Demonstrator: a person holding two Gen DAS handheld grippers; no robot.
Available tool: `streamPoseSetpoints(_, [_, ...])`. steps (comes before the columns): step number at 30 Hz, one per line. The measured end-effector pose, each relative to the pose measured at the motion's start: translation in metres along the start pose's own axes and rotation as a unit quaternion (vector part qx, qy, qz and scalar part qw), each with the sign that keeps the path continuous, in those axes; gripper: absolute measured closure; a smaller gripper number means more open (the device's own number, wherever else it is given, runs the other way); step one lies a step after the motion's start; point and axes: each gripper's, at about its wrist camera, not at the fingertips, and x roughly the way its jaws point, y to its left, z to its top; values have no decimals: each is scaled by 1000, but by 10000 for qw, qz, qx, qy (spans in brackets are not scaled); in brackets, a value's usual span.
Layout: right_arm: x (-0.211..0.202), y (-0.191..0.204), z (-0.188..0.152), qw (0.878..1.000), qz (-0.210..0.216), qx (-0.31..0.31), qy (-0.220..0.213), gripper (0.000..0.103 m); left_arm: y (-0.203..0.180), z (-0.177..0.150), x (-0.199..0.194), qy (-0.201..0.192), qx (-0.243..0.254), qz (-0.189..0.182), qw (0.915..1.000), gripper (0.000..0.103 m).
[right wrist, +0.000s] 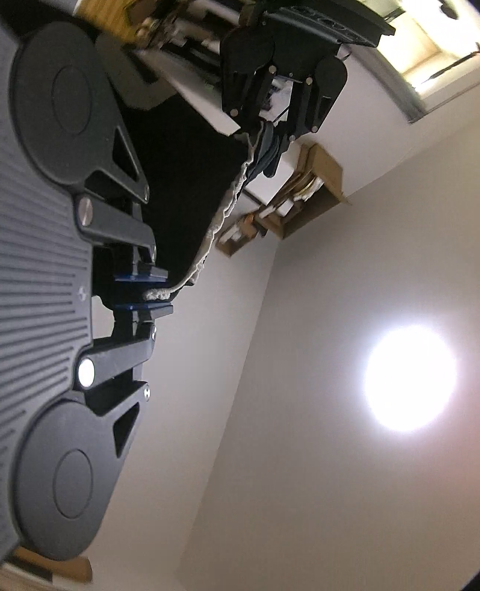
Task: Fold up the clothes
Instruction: 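Lift the hoodie with the right tool while the left tool grasps its hem, then lower the hoodie onto the bed with both tools, spreading it flat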
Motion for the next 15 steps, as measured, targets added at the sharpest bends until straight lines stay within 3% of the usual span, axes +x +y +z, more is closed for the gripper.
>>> streamPoseSetpoints(6, [43,-5,-66,9965,-362,-408,637,93,-58,-46,74,311,-364,-410,9980,87])
streamPoseSetpoints(11, [119,3,-181,9858,-496,-693,1450,93,-148,-120,159,961,-733,-907,9885,87])
streamPoseSetpoints(15, [187,23,-296,9736,-580,-654,2109,93,-235,-197,227,1740,-1087,-1321,9698,87])
